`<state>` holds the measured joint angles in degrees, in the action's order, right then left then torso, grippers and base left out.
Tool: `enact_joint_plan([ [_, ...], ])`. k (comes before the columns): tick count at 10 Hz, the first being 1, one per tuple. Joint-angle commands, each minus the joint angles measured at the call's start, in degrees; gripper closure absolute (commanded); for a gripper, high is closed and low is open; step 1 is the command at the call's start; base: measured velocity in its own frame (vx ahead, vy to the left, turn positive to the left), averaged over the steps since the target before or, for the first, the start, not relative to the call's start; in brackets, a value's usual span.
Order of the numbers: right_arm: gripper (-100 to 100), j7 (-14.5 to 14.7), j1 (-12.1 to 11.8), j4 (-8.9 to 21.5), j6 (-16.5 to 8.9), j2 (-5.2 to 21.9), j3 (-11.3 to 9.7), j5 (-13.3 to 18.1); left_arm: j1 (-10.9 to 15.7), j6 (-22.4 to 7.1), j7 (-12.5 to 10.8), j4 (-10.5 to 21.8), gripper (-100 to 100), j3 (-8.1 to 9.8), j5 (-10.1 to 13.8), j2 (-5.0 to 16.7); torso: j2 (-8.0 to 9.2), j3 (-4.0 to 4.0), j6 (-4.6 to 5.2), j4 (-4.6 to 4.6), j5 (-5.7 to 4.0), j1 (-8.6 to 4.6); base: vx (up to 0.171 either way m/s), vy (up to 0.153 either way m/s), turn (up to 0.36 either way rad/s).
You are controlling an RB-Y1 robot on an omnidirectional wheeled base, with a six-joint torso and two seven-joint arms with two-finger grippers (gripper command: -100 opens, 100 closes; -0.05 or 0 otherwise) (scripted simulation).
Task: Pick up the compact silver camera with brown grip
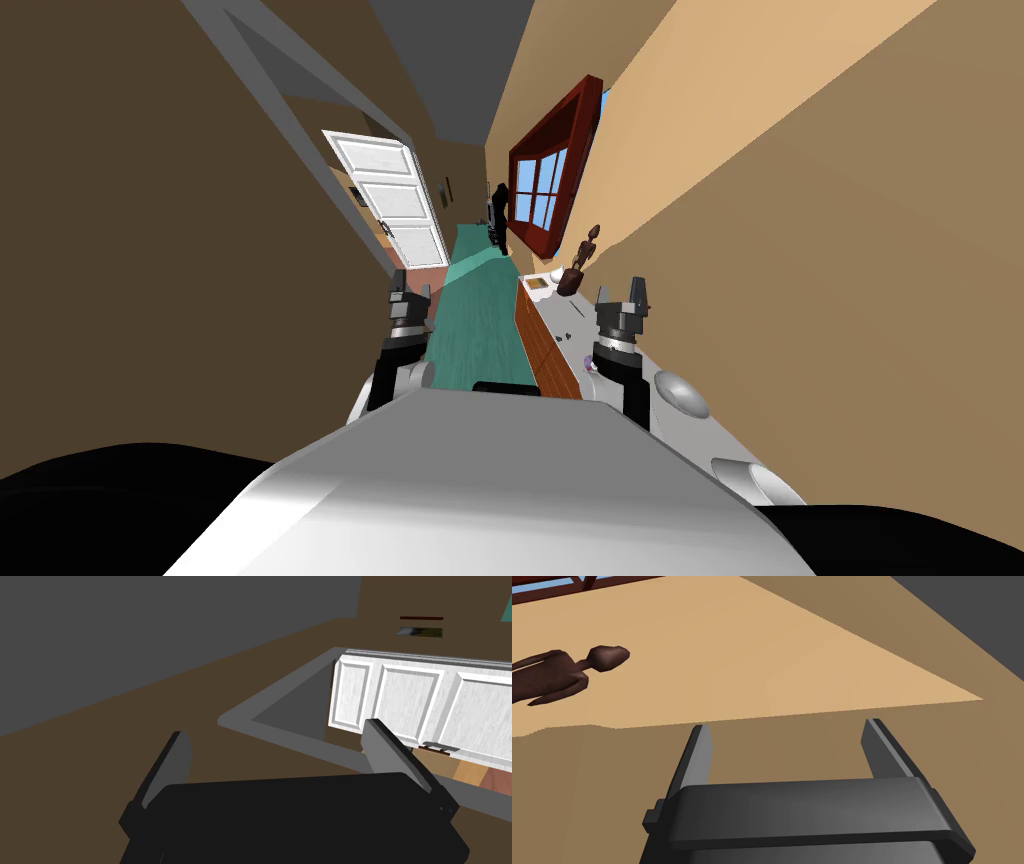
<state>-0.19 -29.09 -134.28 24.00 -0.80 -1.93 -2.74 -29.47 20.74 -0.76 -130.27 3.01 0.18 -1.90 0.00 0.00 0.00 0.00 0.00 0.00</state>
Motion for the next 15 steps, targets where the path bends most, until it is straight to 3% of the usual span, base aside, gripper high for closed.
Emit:
enact_joint_plan([
  [1, -100, 0.7, 0.5, 0.6, -0.3, 1.9, -1.1, 0.7, 0.0, 0.0, 0.0, 0.0, 0, 0.0, 0.0, 0.0, 0.0, 0.0, 0.0, 0.0, 0.0, 0.0, 0.009, 0.007, -0.001],
  [5, -100, 3.0, 2.2, 2.6, -1.4, 7.3, -4.7, 3.1, 0.0, 0.0, 0.0, 0.0, 0, 0.0, 0.0, 0.0, -0.12, -0.07, 0.0, -0.03, 0.01, 0.06, 0.028, 0.017, -0.002],
  [10, -100, 7.7, 5.7, 6.7, -3.7, 15.9, -12.0, 7.9, 0.0, 0.0, 0.0, 0.0, 0, 0.0, 0.0, 0.0, -0.2, -0.12, 0.0, -0.05, 0.03, 0.11, 0.045, 0.028, -0.002],
  [11, -100, 7.7, 5.7, 6.7, -3.7, 16.6, -12.0, 7.9, 0.0, 0.0, 0.0, 0.0, 0, 0.0, 0.0, 0.0, -0.21, -0.12, -0.01, -0.05, 0.03, 0.12, 0.033, 0.021, 0.001],
  [13, -100, 9.9, 7.3, 8.8, -4.7, 20.1, -15.5, 10.2, 0.0, 0.0, 0.0, 0.0, 0, 0.0, 0.0, 0.0, -0.14, -0.08, 0.0, -0.04, 0.01, 0.07, 0.036, 0.023, -0.002],
  [14, -100, 9.9, 7.3, 8.8, -4.7, 21.0, -15.5, 10.2, 0.0, 0.0, 0.0, 0.0, 0, 0.0, 0.0, 0.0, -0.16, -0.09, 0.0, -0.04, 0.02, 0.1, 0.036, 0.025, -0.002],
  [15, -100, 11.1, 8.2, 9.9, -5.3, 23.2, -17.3, 11.4, 0.0, 0.0, 0.0, 0.0, 0, 0.0, 0.0, 0.0, -0.15, -0.09, 0.0, -0.04, 0.02, 0.09, 0.033, 0.024, -0.003],
])
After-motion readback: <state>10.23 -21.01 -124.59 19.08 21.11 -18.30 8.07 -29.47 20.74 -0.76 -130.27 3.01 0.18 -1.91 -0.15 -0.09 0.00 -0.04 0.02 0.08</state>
